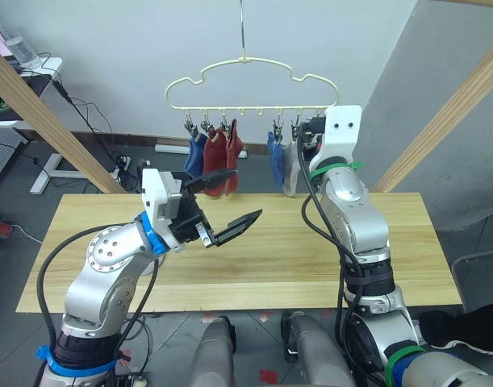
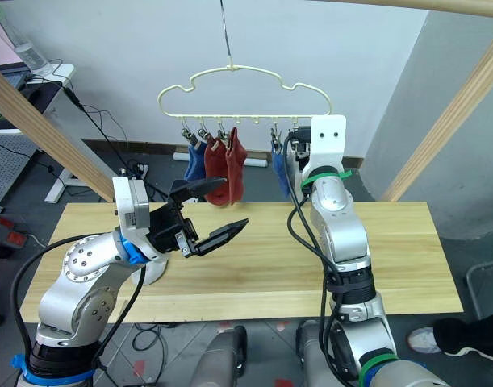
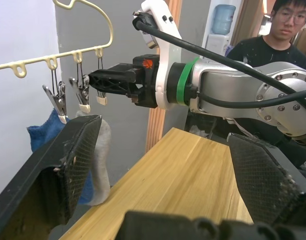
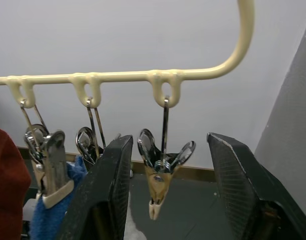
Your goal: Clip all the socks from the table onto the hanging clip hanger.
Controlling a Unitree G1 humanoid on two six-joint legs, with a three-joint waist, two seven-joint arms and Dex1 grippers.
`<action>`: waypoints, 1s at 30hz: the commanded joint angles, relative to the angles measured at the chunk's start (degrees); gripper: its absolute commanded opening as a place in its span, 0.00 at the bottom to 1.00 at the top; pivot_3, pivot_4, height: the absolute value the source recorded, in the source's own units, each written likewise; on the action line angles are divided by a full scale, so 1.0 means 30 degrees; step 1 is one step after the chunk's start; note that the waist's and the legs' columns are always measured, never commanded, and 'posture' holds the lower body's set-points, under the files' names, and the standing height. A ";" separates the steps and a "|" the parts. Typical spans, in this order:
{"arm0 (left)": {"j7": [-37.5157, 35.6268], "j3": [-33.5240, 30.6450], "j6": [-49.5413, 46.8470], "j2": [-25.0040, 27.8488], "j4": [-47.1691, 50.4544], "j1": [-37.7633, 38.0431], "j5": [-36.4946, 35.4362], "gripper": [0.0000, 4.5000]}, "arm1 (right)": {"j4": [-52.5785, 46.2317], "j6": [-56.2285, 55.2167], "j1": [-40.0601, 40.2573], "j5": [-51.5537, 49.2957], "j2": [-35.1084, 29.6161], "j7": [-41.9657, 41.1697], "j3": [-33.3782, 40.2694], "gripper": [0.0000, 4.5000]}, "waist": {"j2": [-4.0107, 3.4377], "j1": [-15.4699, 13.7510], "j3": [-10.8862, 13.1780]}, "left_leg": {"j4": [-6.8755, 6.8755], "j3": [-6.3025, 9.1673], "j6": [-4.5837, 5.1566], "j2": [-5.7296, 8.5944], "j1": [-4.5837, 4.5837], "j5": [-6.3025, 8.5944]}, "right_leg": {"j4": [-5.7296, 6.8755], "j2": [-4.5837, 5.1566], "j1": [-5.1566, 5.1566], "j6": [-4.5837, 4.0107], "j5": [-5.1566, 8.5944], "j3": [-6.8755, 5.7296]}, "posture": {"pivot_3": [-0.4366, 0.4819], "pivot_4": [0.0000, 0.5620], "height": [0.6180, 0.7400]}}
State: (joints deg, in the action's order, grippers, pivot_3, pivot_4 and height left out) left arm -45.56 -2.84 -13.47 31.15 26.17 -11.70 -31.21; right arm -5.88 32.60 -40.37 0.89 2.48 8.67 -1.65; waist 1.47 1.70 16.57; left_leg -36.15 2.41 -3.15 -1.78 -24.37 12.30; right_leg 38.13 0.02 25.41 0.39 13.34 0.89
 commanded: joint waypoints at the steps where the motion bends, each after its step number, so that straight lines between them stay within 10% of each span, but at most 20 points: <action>1: 0.0167 -0.0016 0.0164 -0.0130 0.0653 -0.0084 0.0010 1.00 | -0.0297 -0.0606 -0.0618 -0.0056 0.0161 -0.0115 0.0148 0.27 | 0.0000 -0.0001 0.0000 | 0.0000 0.0000 0.0000 0.0000 0.0000 0.0000 | 0.0000 0.0000 0.0000 0.0002 0.0001 0.0001 | 0.51 0.50 1.00; 6: 0.0235 0.0002 0.0168 -0.0143 0.0723 -0.0014 0.0014 1.00 | -0.0182 -0.0704 -0.0740 -0.0031 0.0259 -0.0180 0.0199 0.01 | -0.0001 -0.0002 0.0000 | -0.0001 0.0002 0.0000 0.0000 0.0000 0.0000 | -0.0002 0.0000 -0.0001 0.0002 0.0002 -0.0003 | 0.51 0.50 1.00; 17: 0.0354 0.0112 0.0151 -0.0023 0.0711 0.0274 0.0169 1.00 | -0.1080 0.0444 -0.0452 -0.0723 -0.0856 -0.1823 0.0592 0.01 | -0.0001 -0.0006 0.0000 | -0.0001 0.0001 0.0000 0.0000 0.0000 0.0000 | 0.0000 0.0000 -0.0001 0.0000 0.0000 -0.0003 | 0.51 0.50 1.00; 26: 0.0519 -0.0308 -0.0031 0.0164 0.0083 0.2067 0.0699 1.00 | -0.3184 0.7223 -0.1107 -0.6227 -0.5845 -0.8370 0.2543 0.01 | -0.0001 -0.0023 0.0000 | -0.0004 0.0012 0.0004 0.0012 0.0017 0.0002 | -0.0006 0.0015 -0.0028 0.0028 0.0017 -0.0009 | 0.49 0.51 1.00; 30: 0.0674 -0.1009 0.0270 0.0573 -0.1902 0.3188 0.1747 1.00 | -0.1812 1.4502 -0.3357 -1.1599 -0.5678 -1.0046 0.7059 0.01 | -0.0001 0.0043 0.0000 | -0.0001 0.0002 0.0006 0.0005 0.0065 0.0001 | 0.0024 0.0003 -0.0044 0.0057 0.0035 0.0005 | 0.48 0.50 1.00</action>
State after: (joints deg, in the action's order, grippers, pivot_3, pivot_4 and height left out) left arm -44.28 -3.41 -14.01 32.10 22.30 -3.10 -27.43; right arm -11.81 66.84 -47.76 -26.81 -15.14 -19.49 12.67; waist 1.47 1.83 16.57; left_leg -36.16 2.39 -3.13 -1.77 -24.15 12.30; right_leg 38.23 0.03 25.28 0.55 13.44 0.92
